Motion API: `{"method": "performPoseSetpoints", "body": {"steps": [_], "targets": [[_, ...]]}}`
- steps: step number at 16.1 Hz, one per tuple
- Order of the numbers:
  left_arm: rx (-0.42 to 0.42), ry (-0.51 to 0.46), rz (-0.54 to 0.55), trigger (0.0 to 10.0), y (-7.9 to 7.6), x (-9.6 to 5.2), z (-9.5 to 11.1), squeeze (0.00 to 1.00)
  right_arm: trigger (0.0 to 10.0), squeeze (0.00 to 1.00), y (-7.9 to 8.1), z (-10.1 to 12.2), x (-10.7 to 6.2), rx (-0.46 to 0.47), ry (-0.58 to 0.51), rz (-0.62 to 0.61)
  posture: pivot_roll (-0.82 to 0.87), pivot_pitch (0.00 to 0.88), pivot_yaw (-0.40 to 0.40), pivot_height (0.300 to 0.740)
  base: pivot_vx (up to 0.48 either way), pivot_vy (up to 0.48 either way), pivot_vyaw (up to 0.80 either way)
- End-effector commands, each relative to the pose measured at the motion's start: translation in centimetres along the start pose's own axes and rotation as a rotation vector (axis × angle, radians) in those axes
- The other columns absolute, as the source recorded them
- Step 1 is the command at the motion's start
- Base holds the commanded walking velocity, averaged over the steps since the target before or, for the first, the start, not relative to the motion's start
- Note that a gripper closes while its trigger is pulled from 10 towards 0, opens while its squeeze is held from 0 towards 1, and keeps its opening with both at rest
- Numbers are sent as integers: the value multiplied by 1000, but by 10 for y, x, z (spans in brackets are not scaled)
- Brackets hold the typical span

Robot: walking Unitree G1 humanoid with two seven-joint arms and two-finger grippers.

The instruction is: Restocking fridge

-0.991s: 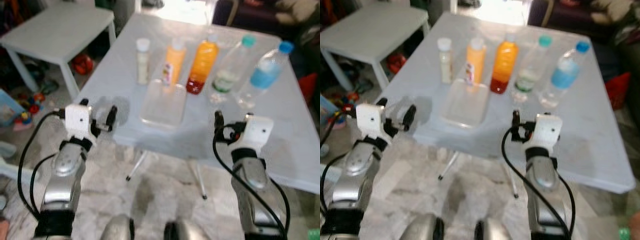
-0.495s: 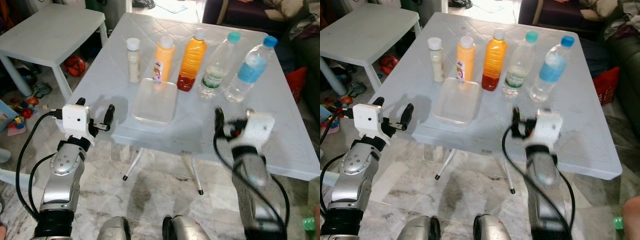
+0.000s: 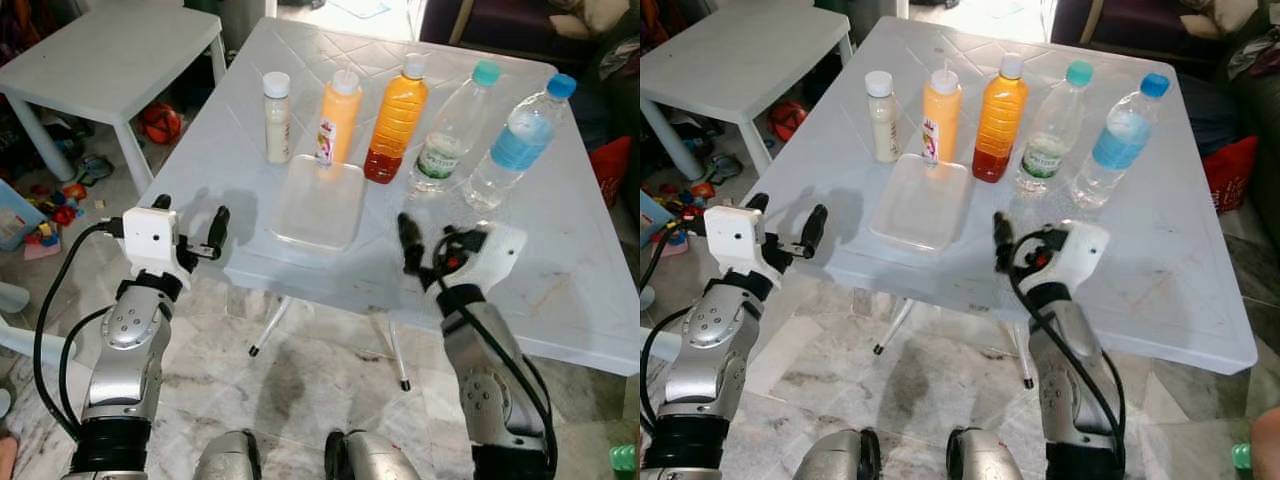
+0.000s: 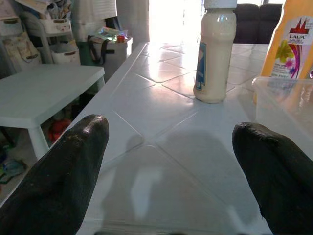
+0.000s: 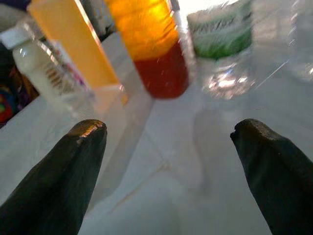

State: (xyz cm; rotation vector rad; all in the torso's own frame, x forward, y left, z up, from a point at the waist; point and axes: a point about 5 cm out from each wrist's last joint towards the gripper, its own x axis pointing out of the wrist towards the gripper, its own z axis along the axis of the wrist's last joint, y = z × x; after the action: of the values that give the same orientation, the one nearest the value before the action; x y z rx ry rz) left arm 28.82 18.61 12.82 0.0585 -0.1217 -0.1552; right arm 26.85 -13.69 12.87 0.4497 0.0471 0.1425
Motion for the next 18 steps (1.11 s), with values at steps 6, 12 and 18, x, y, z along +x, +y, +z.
{"method": "performPoseSetpoints", "body": {"steps": [6, 12, 18], "targets": [[18, -8, -10, 10000, -3, 3, 3, 0, 10000, 0, 19, -5, 3, 95, 53, 166, -9, 128, -65, 740, 0, 0, 0], [23, -3, -18, 10000, -4, 3, 2, 0, 10000, 0, 7, -7, 3, 102, 64, 117, -17, 136, -54, 740, 0, 0, 0], [32, -2, -28, 10000, -4, 3, 3, 0, 10000, 0, 9, -19, 30, 211, 112, 102, 2, 148, -53, 740, 0, 0, 0]]}}
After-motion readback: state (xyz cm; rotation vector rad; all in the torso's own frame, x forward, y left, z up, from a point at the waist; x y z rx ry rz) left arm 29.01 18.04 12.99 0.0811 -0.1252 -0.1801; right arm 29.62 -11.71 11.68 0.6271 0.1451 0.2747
